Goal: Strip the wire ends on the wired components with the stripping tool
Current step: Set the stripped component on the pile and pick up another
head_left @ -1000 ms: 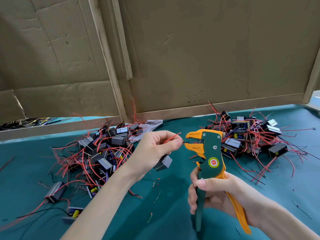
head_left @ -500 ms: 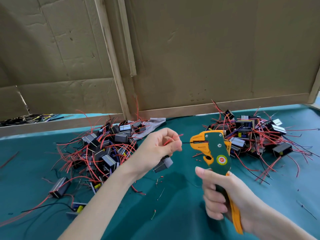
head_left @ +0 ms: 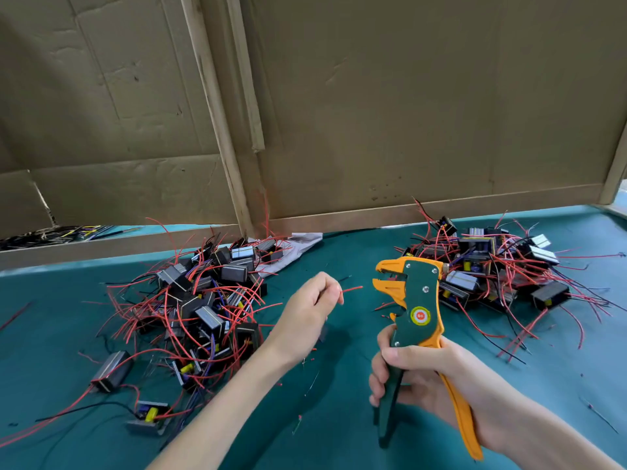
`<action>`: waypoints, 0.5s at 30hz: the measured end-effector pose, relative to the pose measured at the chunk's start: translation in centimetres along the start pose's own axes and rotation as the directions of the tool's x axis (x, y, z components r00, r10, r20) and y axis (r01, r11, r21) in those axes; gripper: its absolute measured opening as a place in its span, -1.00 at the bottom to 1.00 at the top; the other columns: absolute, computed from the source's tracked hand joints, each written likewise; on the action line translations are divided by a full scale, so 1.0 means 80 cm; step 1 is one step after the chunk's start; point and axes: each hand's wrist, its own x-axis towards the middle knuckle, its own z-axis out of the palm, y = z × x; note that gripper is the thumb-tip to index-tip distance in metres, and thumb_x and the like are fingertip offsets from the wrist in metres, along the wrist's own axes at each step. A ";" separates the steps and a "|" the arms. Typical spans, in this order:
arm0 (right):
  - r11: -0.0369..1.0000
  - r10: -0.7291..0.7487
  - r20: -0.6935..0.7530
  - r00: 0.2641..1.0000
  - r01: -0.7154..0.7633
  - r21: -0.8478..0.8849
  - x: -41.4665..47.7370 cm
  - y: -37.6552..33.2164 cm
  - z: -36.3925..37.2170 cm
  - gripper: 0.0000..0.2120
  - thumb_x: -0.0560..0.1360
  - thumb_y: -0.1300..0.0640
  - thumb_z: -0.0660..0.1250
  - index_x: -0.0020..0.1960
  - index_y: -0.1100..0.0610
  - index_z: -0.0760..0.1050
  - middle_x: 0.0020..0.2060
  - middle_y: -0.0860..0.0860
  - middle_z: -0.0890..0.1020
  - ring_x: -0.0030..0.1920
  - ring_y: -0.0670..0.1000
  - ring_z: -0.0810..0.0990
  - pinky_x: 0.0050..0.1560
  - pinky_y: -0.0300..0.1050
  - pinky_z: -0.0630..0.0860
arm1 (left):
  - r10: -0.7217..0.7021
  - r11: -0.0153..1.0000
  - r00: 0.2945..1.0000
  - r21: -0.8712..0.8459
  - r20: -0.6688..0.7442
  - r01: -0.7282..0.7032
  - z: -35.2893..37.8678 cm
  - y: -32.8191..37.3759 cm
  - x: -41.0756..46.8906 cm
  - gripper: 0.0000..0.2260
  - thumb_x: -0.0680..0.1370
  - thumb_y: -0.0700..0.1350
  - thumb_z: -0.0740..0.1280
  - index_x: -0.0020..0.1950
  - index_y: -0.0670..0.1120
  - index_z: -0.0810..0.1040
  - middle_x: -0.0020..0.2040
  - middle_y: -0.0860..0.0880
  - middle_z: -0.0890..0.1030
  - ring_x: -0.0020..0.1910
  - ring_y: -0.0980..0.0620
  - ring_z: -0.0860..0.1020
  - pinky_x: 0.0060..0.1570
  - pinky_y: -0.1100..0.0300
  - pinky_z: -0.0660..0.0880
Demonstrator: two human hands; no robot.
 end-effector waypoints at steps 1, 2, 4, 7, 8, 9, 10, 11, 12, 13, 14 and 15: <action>1.000 0.006 0.009 1.000 -0.006 -0.009 0.000 -0.001 0.000 -0.80 0.39 0.18 0.51 -0.14 0.19 0.49 -0.25 0.21 0.54 -0.18 0.23 0.56 0.00 0.14 0.52 | 0.031 0.999 0.999 -0.036 -0.022 -0.032 -0.003 0.005 0.001 -0.78 0.64 -0.16 0.17 -0.20 -0.06 0.43 -0.37 0.09 0.33 -0.39 0.15 0.27 -0.32 0.30 0.25; 1.000 0.009 0.017 1.000 -0.008 -0.016 -0.001 -0.002 0.001 -0.80 0.40 0.18 0.51 -0.14 0.19 0.49 -0.25 0.21 0.54 -0.18 0.23 0.56 0.00 0.15 0.52 | 0.056 0.996 0.997 -0.073 -0.046 -0.059 -0.006 0.011 0.003 -0.80 0.63 -0.16 0.19 -0.19 -0.07 0.46 -0.39 0.10 0.35 -0.38 0.15 0.28 -0.32 0.33 0.26; 1.000 0.008 0.029 1.000 -0.007 -0.022 -0.001 -0.004 0.001 -0.81 0.41 0.18 0.50 -0.13 0.19 0.49 -0.25 0.21 0.54 -0.18 0.23 0.56 0.00 0.16 0.53 | 0.094 0.983 0.994 -0.155 -0.062 -0.102 -0.012 0.023 0.003 -0.82 0.60 -0.10 0.24 -0.19 -0.05 0.52 -0.41 0.14 0.37 -0.38 0.14 0.29 -0.35 0.40 0.26; 1.000 -0.005 0.065 0.998 0.006 -0.019 -0.003 -0.008 0.003 -0.83 0.42 0.21 0.49 -0.11 0.19 0.49 -0.24 0.22 0.54 -0.17 0.23 0.56 0.00 0.15 0.52 | 0.122 0.956 0.992 -0.267 -0.015 -0.122 -0.017 0.038 0.001 -0.84 0.50 0.02 0.30 -0.22 0.02 0.60 -0.43 0.13 0.38 -0.42 0.17 0.27 -0.40 0.43 0.24; 1.000 -0.013 0.082 0.997 0.014 -0.015 -0.004 -0.009 0.005 -0.83 0.42 0.22 0.48 -0.10 0.19 0.50 -0.24 0.23 0.55 -0.18 0.23 0.56 0.00 0.15 0.52 | 0.126 0.951 0.992 -0.285 0.008 -0.118 -0.018 0.041 0.000 -0.84 0.49 0.03 0.32 -0.23 0.03 0.61 -0.44 0.14 0.38 -0.43 0.17 0.26 -0.41 0.42 0.23; 1.000 -0.019 0.099 0.995 0.020 -0.010 -0.004 -0.010 0.007 -0.83 0.42 0.23 0.48 -0.10 0.19 0.50 -0.24 0.24 0.55 -0.18 0.23 0.56 -0.01 0.15 0.52 | 0.128 0.950 0.991 -0.292 0.029 -0.114 -0.018 0.043 -0.001 -0.85 0.49 0.03 0.34 -0.24 0.04 0.62 -0.44 0.15 0.39 -0.42 0.17 0.26 -0.41 0.41 0.23; 1.000 -0.025 0.112 0.993 0.026 -0.005 -0.005 -0.011 0.008 -0.83 0.41 0.24 0.49 -0.11 0.19 0.50 -0.25 0.25 0.56 -0.19 0.23 0.56 -0.03 0.15 0.52 | 0.128 0.951 0.991 -0.289 0.047 -0.110 -0.019 0.044 -0.001 -0.85 0.50 0.03 0.36 -0.24 0.06 0.62 -0.43 0.14 0.39 -0.40 0.15 0.26 -0.39 0.39 0.23; 1.000 -0.030 0.122 0.992 0.031 -0.006 -0.006 -0.013 0.010 -0.83 0.40 0.24 0.50 -0.12 0.19 0.50 -0.26 0.25 0.56 -0.21 0.23 0.56 -0.04 0.14 0.52 | 0.126 0.954 0.990 -0.283 0.061 -0.104 -0.019 0.045 -0.001 -0.86 0.50 0.03 0.36 -0.25 0.07 0.62 -0.41 0.11 0.41 -0.38 0.14 0.27 -0.37 0.37 0.24; 0.999 -0.034 0.132 0.991 0.036 -0.013 -0.007 -0.014 0.011 -0.82 0.39 0.23 0.50 -0.12 0.19 0.50 -0.26 0.26 0.56 -0.21 0.23 0.56 -0.05 0.15 0.52 | 0.119 0.956 0.990 -0.278 0.072 -0.095 -0.019 0.046 -0.002 -0.86 0.49 0.02 0.35 -0.25 0.09 0.62 -0.36 0.05 0.44 -0.36 0.12 0.28 -0.34 0.34 0.25; 0.999 -0.037 0.142 0.989 0.041 -0.022 -0.008 -0.015 0.013 -0.81 0.38 0.23 0.50 -0.12 0.19 0.49 -0.27 0.26 0.56 -0.22 0.23 0.56 -0.05 0.15 0.52 | 0.107 0.957 0.991 -0.277 0.084 -0.080 -0.019 0.046 -0.002 -0.87 0.48 0.01 0.33 -0.25 0.09 0.62 -0.30 -0.01 0.47 -0.35 0.11 0.29 -0.31 0.31 0.26; 0.999 -0.040 0.151 0.988 0.044 -0.025 -0.008 -0.016 0.014 -0.81 0.38 0.24 0.50 -0.13 0.20 0.49 -0.28 0.26 0.56 -0.23 0.22 0.56 -0.06 0.14 0.53 | 0.095 0.957 0.991 -0.282 0.097 -0.064 -0.019 0.046 -0.002 -0.87 0.48 0.01 0.32 -0.25 0.10 0.62 -0.24 -0.05 0.50 -0.35 0.10 0.29 -0.30 0.29 0.27; 0.999 -0.041 0.155 0.987 0.046 -0.029 -0.009 -0.017 0.016 -0.81 0.37 0.24 0.50 -0.13 0.20 0.49 -0.29 0.26 0.56 -0.24 0.22 0.56 -0.08 0.14 0.53 | 0.086 0.955 0.990 -0.292 0.111 -0.050 -0.019 0.047 -0.002 -0.86 0.48 0.01 0.32 -0.24 0.09 0.62 -0.21 -0.03 0.54 -0.35 0.11 0.30 -0.29 0.30 0.27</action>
